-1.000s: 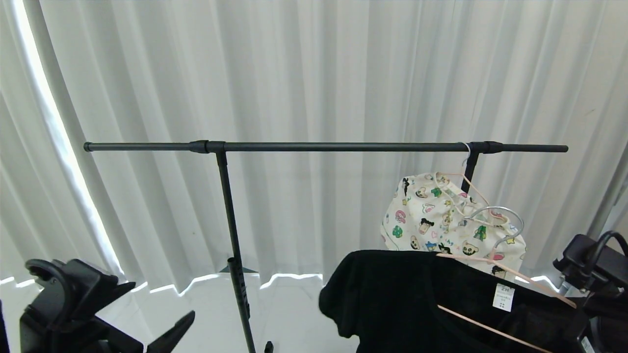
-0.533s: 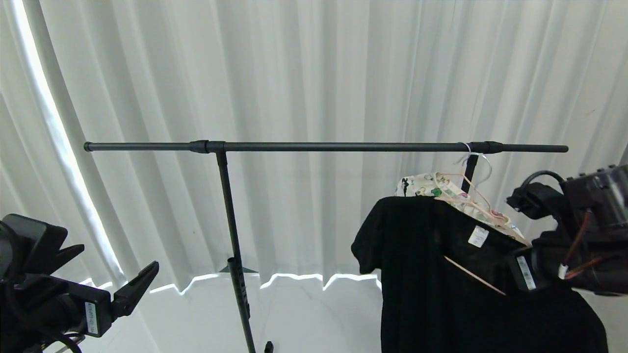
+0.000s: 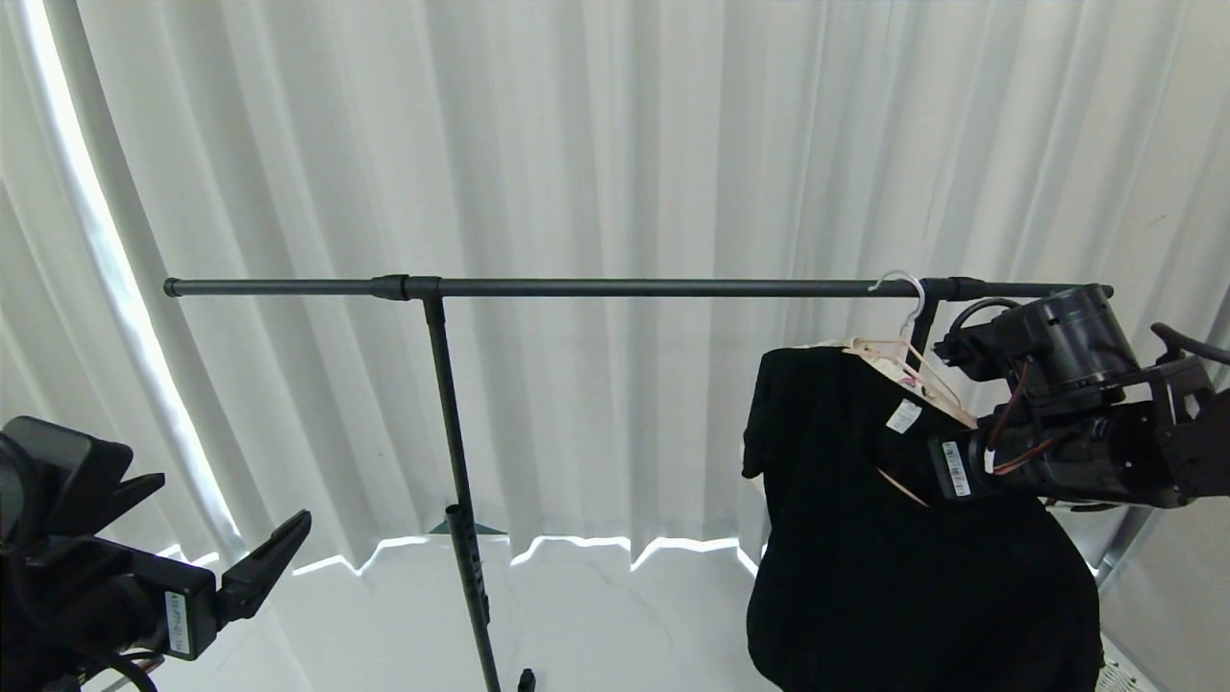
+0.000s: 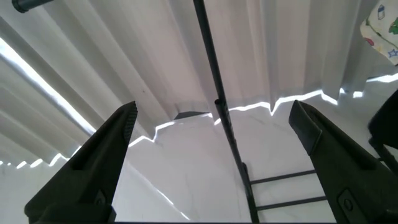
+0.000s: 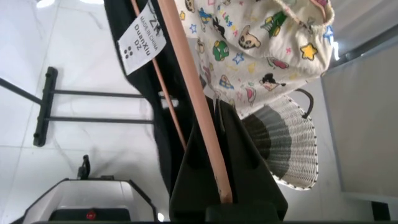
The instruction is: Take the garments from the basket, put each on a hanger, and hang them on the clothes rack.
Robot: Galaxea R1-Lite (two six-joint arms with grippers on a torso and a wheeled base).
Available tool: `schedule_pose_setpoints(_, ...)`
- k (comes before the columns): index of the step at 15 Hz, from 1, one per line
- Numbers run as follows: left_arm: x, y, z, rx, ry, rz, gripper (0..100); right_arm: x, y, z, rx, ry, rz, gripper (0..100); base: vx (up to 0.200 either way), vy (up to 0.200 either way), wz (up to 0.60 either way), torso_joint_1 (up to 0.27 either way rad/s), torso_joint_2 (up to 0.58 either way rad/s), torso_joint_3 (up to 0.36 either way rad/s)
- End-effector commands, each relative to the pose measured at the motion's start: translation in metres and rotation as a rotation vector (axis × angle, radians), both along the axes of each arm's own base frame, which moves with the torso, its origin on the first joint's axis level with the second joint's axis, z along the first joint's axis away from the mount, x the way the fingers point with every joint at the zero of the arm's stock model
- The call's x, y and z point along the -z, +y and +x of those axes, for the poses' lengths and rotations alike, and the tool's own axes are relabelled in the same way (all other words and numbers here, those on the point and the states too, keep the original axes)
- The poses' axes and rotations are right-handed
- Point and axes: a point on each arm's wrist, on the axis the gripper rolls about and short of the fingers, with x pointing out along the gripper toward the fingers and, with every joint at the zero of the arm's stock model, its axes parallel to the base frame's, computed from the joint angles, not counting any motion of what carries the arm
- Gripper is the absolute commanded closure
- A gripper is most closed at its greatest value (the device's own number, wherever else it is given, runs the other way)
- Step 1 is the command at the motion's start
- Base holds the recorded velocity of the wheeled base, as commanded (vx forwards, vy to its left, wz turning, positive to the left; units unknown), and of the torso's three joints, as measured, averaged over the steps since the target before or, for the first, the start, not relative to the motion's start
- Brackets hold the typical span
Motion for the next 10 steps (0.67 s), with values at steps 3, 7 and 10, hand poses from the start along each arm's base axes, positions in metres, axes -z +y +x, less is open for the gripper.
schedule_pose_setpoints(3, 0.001, -0.001, 0.0, 0.011, 0.005, 0.001, 0, -0.001, 0.002, 0.004, -0.002, -0.006, 0.003, 100, 0.2, 0.0, 0.0, -0.007, 0.0, 0.006)
schedule_pose_setpoints(7, 0.002, -0.002, 0.0, 0.014, 0.008, 0.002, 0, -0.004, 0.008, 0.002, -0.025, -0.024, 0.01, 100, 0.2, 0.0, 0.0, 0.006, 0.01, 0.002)
schedule_pose_setpoints(10, 0.002, -0.004, -0.001, 0.037, 0.01, 0.002, 0, -0.006, 0.013, 0.0, -0.046, -0.029, 0.012, 100, 0.2, 0.0, 0.0, 0.004, 0.0, -0.002)
